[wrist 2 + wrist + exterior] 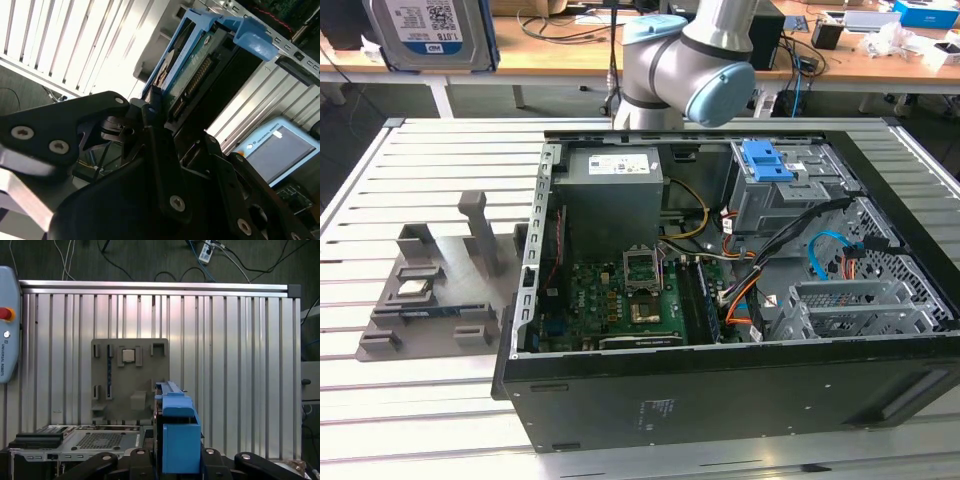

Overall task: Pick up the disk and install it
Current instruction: 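Pick up the disk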

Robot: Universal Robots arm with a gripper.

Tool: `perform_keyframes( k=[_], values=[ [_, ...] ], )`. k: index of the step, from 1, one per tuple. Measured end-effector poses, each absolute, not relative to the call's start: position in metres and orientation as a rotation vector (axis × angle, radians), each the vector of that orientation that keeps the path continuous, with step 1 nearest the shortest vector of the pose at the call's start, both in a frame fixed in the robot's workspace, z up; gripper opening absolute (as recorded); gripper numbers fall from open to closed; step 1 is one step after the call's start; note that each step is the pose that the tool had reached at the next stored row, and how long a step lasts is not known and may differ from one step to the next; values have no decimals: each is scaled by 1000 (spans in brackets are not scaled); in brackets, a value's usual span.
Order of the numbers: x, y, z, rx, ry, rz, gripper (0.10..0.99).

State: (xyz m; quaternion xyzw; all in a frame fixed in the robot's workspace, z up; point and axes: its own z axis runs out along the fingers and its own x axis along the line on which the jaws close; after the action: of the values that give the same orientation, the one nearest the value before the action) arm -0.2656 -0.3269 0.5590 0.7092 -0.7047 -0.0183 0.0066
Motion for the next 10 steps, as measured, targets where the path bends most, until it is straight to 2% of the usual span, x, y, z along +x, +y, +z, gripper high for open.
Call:
perform_keyframes(
  k=[10],
  values=[
    [-223,-327,559,2219,-2205,-57,365]
  ],
)
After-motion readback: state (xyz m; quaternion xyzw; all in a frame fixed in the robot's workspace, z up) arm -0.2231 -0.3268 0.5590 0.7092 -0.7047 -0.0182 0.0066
